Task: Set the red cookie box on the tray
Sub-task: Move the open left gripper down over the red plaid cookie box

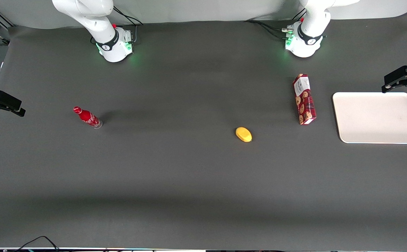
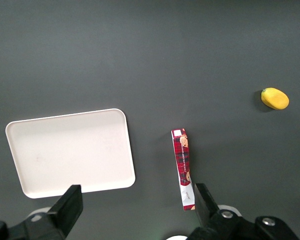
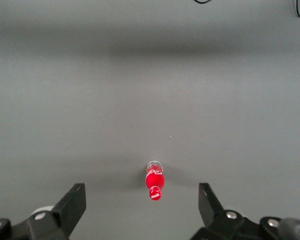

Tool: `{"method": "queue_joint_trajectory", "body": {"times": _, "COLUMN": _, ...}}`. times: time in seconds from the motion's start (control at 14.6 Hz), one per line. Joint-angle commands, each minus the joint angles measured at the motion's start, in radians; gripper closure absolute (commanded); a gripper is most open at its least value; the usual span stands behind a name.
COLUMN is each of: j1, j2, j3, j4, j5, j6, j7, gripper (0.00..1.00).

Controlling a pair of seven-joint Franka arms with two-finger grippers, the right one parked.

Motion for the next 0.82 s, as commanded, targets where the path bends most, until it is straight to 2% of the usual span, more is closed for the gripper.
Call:
{"method": "queue_joint_trajectory", "body": {"times": 0.0, "j1": 0.002, "j2": -0.022, "j3": -0.002, "j4": -0.023, "j5": 0.013, "j6": 0.012, "j7": -0.012, "gripper": 0.00}}
{"method": "queue_joint_trajectory", "body": {"times": 0.14, "j1": 0.002, "j2": -0.019, "j3": -0.004, "j4": -0.030, "j5": 0.013, "j6": 0.019, "j7": -0.018, "gripper": 0.00}}
{"method": "queue_joint_trajectory", "body": {"times": 0.34, "j1": 0.001, "j2": -0.030, "j3": -0.012, "j4": -0.095, "j5": -0.026, "j6": 0.022, "j7": -0.044, "gripper": 0.00}}
{"method": "queue_joint_trajectory", "body": {"times": 0.48, "j1": 0.001, "j2": -0.051, "j3": -0.060, "j4": -0.190, "j5": -0.026, "j6": 0.053, "j7": -0.154, "gripper": 0.00}}
{"method": "queue_joint_trajectory", "body": {"times": 0.76, "j1": 0.001, "j2": -0.148, "j3": -0.094, "j4": -0.474, "j5": -0.033, "j6": 0.221, "j7": -0.179, "gripper": 0.00}}
